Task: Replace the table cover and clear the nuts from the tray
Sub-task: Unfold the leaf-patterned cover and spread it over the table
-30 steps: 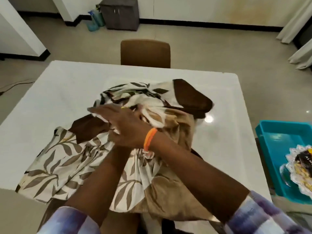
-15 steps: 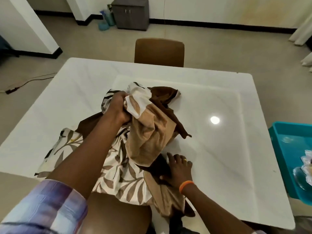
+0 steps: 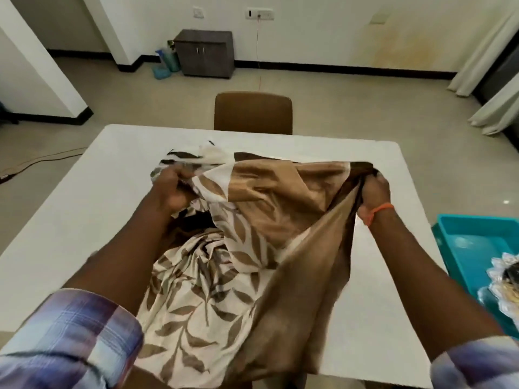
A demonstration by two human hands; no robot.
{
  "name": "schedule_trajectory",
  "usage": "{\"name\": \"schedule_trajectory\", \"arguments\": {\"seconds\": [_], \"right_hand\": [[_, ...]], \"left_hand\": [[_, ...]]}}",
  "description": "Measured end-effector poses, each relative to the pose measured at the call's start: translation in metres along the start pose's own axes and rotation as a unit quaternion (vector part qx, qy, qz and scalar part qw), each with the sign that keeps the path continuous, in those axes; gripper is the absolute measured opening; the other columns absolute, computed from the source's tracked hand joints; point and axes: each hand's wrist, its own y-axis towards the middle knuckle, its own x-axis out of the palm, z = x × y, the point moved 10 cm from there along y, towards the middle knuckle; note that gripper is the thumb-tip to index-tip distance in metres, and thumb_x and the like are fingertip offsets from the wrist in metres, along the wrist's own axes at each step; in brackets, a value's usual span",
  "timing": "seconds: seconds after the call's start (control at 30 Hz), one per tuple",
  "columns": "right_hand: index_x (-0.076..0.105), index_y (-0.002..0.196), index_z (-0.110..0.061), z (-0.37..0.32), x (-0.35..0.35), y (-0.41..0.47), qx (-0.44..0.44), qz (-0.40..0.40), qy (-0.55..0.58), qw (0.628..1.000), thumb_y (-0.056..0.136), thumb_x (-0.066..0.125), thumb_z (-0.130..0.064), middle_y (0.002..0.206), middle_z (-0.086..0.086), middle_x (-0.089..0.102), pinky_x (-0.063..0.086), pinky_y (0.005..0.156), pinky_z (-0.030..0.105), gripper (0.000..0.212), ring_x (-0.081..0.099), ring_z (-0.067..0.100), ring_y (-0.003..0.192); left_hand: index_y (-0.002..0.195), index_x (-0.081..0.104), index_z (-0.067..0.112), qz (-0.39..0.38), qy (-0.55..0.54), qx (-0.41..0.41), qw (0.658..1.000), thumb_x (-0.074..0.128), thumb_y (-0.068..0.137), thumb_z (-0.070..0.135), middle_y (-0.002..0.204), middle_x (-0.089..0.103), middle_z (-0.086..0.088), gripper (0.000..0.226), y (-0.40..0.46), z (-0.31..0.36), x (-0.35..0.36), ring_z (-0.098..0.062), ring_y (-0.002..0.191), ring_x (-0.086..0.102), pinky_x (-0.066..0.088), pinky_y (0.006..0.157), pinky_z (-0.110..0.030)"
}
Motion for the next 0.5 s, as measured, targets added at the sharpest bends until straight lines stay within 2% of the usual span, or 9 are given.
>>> {"name": "schedule_trajectory", "arguments": {"seconds": [0.07,0.13,0.2,0.27,0.3,0.33,0.4,0.47,0.5], "right_hand": [[0.063,0.079,-0.016,-0.033,0.015,0.000,-0.048,-0.012,-0.028,0.998,0.093,0.046,-0.010,0.080,-0.001,0.062,0.047,0.071,0.028,0.023,0.055,0.014,0.076],[0.063,0.076,-0.006,-0.052,0.032,-0.019,-0.099,-0.034,-0.114,0.988,0.091,0.052,-0.014,0.070,0.000,0.054,0.039,0.059,0.026,0.021,0.045,0.010,0.065],[0.058,0.063,-0.003,-0.056,0.053,-0.042,-0.142,-0.074,-0.172,0.972,0.086,0.061,-0.020,0.057,0.001,0.047,0.033,0.055,0.028,0.029,0.039,0.010,0.056],[0.055,0.056,-0.012,-0.055,0.071,-0.064,-0.178,-0.110,-0.232,0.950,0.079,0.069,-0.027,0.053,-0.002,0.049,0.037,0.053,0.029,0.031,0.044,0.012,0.053],[0.058,0.060,-0.015,-0.055,0.080,-0.072,-0.194,-0.125,-0.261,0.937,0.076,0.072,-0.031,0.057,-0.002,0.055,0.041,0.054,0.029,0.027,0.050,0.012,0.056],[0.062,0.066,-0.015,-0.055,0.089,-0.081,-0.206,-0.144,-0.283,0.925,0.073,0.073,-0.033,0.063,-0.002,0.059,0.045,0.056,0.028,0.022,0.055,0.012,0.061],[0.065,0.075,-0.015,-0.059,0.104,-0.094,-0.229,-0.176,-0.306,0.907,0.073,0.074,-0.034,0.070,-0.002,0.064,0.048,0.060,0.024,0.021,0.060,0.013,0.068],[0.065,0.076,-0.015,-0.067,0.106,-0.102,-0.257,-0.184,-0.299,0.900,0.074,0.075,-0.034,0.071,-0.003,0.063,0.048,0.060,0.023,0.022,0.060,0.012,0.069],[0.064,0.077,-0.014,-0.071,0.104,-0.103,-0.271,-0.185,-0.293,0.898,0.073,0.077,-0.034,0.072,-0.003,0.063,0.046,0.060,0.022,0.024,0.058,0.010,0.068]], "left_hand": [[0.085,0.054,0.008,0.049,-0.024,-0.027,0.998,0.043,0.076,0.002,0.094,0.055,-0.014,0.016,0.000,-0.018,-0.012,-0.027,0.077,0.054,0.055,0.066,-0.033],[0.091,0.060,0.005,0.103,0.043,-0.080,0.991,0.046,0.087,0.008,0.093,0.061,-0.016,0.014,-0.003,-0.050,-0.019,-0.029,0.082,0.058,0.056,0.075,-0.041],[0.121,0.057,0.001,0.168,0.148,-0.084,0.971,0.059,0.076,0.018,0.123,0.058,-0.022,0.048,-0.015,-0.068,-0.016,-0.036,0.111,0.057,0.050,0.091,-0.050],[0.138,0.044,0.009,0.262,0.320,0.098,0.905,0.061,0.079,0.024,0.141,0.045,-0.015,0.063,-0.034,-0.033,0.005,-0.034,0.129,0.045,0.042,0.101,-0.042],[0.138,0.044,0.014,0.193,0.351,0.207,0.893,0.063,0.085,0.024,0.140,0.048,-0.009,0.058,-0.045,-0.020,0.045,-0.029,0.129,0.047,0.041,0.098,-0.036],[0.139,0.042,0.019,0.070,0.350,0.272,0.894,0.066,0.087,0.029,0.138,0.050,-0.002,0.058,-0.057,-0.019,0.091,-0.022,0.126,0.049,0.042,0.093,-0.030],[0.141,0.036,0.026,-0.104,0.415,0.337,0.839,0.073,0.078,0.049,0.137,0.049,0.007,0.077,-0.091,-0.031,0.166,-0.010,0.120,0.050,0.043,0.090,-0.025],[0.137,0.041,0.022,-0.116,0.474,0.400,0.776,0.074,0.080,0.035,0.127,0.057,0.003,0.067,-0.099,-0.031,0.188,-0.013,0.113,0.057,0.048,0.089,-0.025],[0.131,0.050,0.017,-0.084,0.468,0.401,0.783,0.068,0.084,0.019,0.118,0.063,-0.001,0.050,-0.094,-0.022,0.182,-0.017,0.107,0.060,0.049,0.085,-0.023]]}}
